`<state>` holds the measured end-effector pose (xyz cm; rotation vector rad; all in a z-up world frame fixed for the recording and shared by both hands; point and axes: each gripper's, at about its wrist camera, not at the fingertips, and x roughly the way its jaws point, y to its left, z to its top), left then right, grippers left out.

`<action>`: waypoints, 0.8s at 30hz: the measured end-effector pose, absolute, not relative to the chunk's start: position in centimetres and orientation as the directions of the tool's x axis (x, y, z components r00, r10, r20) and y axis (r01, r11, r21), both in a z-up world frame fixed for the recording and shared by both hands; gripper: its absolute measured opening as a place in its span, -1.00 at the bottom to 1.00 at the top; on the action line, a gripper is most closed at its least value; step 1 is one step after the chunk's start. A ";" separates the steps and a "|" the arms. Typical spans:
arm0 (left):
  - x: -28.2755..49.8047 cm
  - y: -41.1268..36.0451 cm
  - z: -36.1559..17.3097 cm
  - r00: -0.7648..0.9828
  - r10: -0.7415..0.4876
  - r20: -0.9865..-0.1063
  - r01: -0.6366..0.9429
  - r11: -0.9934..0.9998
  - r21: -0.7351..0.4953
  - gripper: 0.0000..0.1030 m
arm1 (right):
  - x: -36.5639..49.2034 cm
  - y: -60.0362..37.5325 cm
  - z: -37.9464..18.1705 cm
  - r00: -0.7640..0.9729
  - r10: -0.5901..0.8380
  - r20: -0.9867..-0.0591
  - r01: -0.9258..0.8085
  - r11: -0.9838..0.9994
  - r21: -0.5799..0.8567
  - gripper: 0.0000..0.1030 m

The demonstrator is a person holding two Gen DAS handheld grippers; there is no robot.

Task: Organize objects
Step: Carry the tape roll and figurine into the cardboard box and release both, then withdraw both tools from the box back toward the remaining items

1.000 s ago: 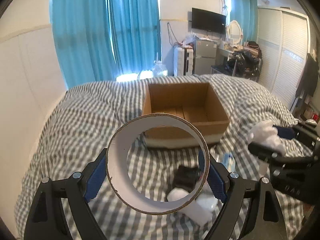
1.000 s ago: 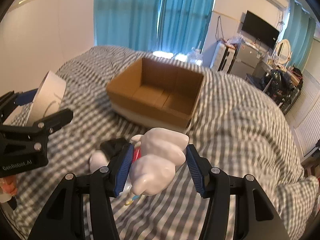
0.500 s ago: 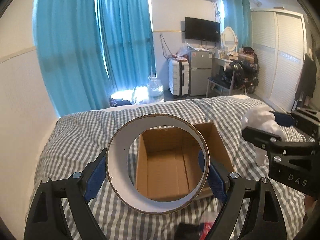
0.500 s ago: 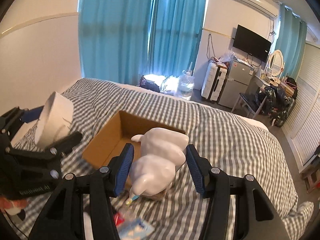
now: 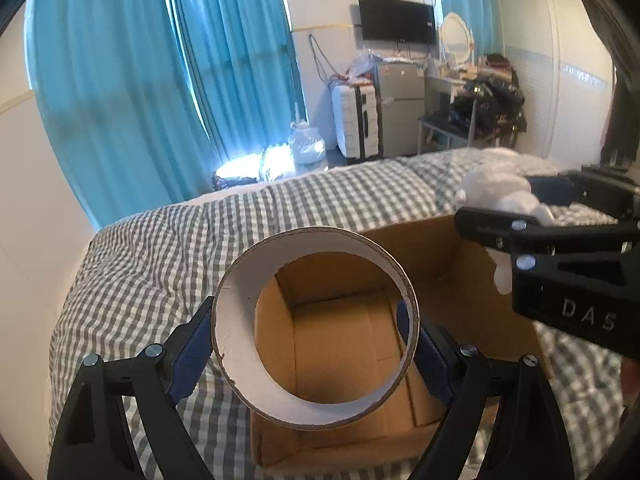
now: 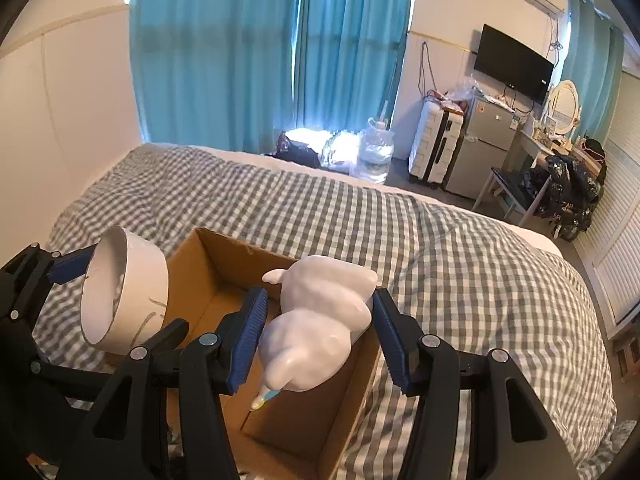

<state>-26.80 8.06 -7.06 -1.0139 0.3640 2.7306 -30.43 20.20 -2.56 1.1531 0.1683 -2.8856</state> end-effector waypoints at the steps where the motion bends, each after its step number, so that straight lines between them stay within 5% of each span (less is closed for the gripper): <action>1: -27.1 8.3 -7.5 -0.740 0.103 -0.664 -0.278 -0.947 0.163 0.73 | -30.7 20.4 -2.9 -0.723 0.012 -0.691 0.067 -0.994 -0.088 0.05; 16: -28.2 8.7 -10.6 -0.701 0.132 -0.701 -0.305 -0.944 0.127 0.77 | -32.2 21.6 -6.8 -0.689 -0.020 -0.724 0.070 -0.997 -0.039 0.06; 20: -27.1 9.1 -9.3 -0.710 0.152 -0.688 -0.318 -0.941 0.120 0.96 | -30.7 22.2 -5.0 -0.730 -0.014 -0.683 0.047 -0.998 -0.029 0.42; 24: -25.6 8.6 -6.9 -0.709 0.171 -0.684 -0.310 -0.947 0.085 0.97 | -28.4 22.2 -1.8 -0.771 0.035 -0.636 0.013 -0.997 -0.070 0.42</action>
